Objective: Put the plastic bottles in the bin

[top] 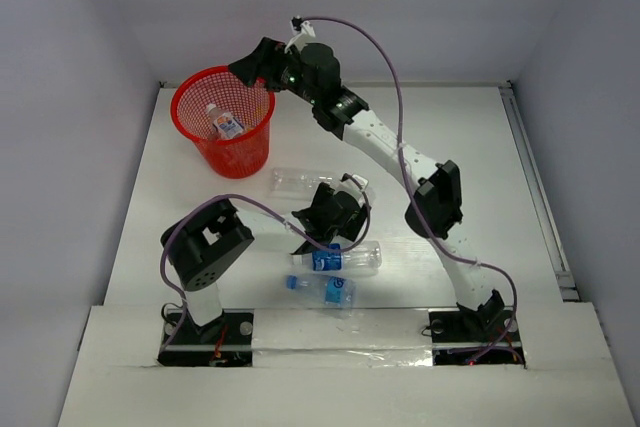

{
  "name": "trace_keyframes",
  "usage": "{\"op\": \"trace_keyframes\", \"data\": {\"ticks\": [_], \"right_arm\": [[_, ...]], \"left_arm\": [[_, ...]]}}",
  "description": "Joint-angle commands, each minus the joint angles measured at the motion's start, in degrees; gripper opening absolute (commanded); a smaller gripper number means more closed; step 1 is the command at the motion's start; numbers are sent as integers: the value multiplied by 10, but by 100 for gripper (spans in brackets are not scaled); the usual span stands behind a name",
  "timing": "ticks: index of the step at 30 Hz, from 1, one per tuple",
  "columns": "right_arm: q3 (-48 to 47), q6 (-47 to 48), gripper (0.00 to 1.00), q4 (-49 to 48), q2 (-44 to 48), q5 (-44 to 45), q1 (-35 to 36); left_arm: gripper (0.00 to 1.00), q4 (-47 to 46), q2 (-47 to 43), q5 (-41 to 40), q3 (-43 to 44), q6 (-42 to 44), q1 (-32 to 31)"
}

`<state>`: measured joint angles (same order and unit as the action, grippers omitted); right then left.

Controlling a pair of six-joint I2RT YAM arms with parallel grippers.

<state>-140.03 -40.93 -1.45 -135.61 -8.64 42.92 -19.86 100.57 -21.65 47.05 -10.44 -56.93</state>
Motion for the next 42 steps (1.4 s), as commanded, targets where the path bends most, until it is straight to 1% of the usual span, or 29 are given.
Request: {"op": "trace_keyframes", "data": {"ticks": [1, 5, 6, 8, 10, 12, 13, 15, 16, 19, 20, 22, 23, 24, 25, 26, 27, 28, 29, 30, 31, 33, 34, 35, 37, 39, 40, 41, 42], "right_arm": [[24, 30, 94, -53, 95, -16, 2], [116, 54, 94, -85, 187, -10, 2], [156, 63, 94, -92, 202, -8, 2], [195, 69, 94, -113, 231, -6, 2], [246, 81, 94, -130, 271, -4, 2], [278, 96, 94, -137, 298, 8, 2], [309, 103, 94, -144, 325, 14, 2], [342, 124, 94, -153, 355, 30, 2], [359, 131, 93, -158, 385, 35, 2], [432, 159, 89, -170, 437, 58, 2], [474, 165, 85, -174, 472, 63, 2], [517, 182, 81, -175, 509, 79, 2], [560, 186, 77, -174, 548, 84, 2], [582, 194, 74, -174, 568, 113, 2], [605, 196, 68, -171, 589, 127, 2], [629, 199, 58, -172, 611, 140, 2], [675, 205, 55, -174, 654, 169, 2], [696, 205, 50, -171, 676, 186, 2], [716, 204, 42, -169, 698, 202, 2], [737, 201, 40, -168, 738, 228, 2], [777, 199, 39, -165, 757, 238, 2], [816, 191, 38, -165, 790, 246, 2], [833, 183, 38, -162, 816, 248, 2], [866, 177, 38, -161, 828, 244, 2], [896, 162, 37, -155, 850, 227, 2], [928, 152, 37, -149, 857, 216, 2], [937, 143, 37, -144, 860, 205, 2], [954, 134, 36, -141, 865, 189, 2], [961, 126, 36, -140, 867, 183, 2]], "left_arm": [[82, 8, -4, -19, 9, 2, -1], [76, 8, -1, -21, 11, 2, -1], [75, 9, -1, -23, 11, 2, -1], [71, 8, -8, -27, 9, 1, -1], [69, 3, -17, -30, 1, -1, -1], [68, -3, -41, -37, -5, -5, -1], [66, -7, -50, -44, -16, -6, -1], [65, -27, -85, -49, -28, -9, -1], [64, -33, -98, -56, -40, -11, -1], [64, -46, -144, -67, -56, -16, -1], [63, -49, -168, -67, -58, -17, -1], [62, -51, -193, -63, -67, -20, -1], [62, -53, -219, -60, -70, -22, -1], [61, -54, -231, -58, -72, -23, -1], [61, -53, -244, -54, -74, -23, -1], [60, -52, -271, -53, -73, -24, -1], [59, -46, -284, -52, -70, -26, -1], [59, -45, -298, -47, -64, -26, -1], [59, -44, -328, -46, -60, -26, -1], [59, -45, -342, -47, -56, -25, -1], [59, -47, -355, -57, -50, -24, -1], [60, -51, -389, -72, -31, -20, -1], [60, -52, -397, -91, -21, -17, 14], [60, -55, -407, -102, -3, -15, 22], [60, -57, -412, -114, 17, -20, 48], [60, -61, -412, -107, 44, -37, 108], [60, -61, -411, -83, 63, -57, 134], [60, -62, -405, -74, 71, -70, 185], [60, -62, -400, -68, 81, -81, 208]]}}
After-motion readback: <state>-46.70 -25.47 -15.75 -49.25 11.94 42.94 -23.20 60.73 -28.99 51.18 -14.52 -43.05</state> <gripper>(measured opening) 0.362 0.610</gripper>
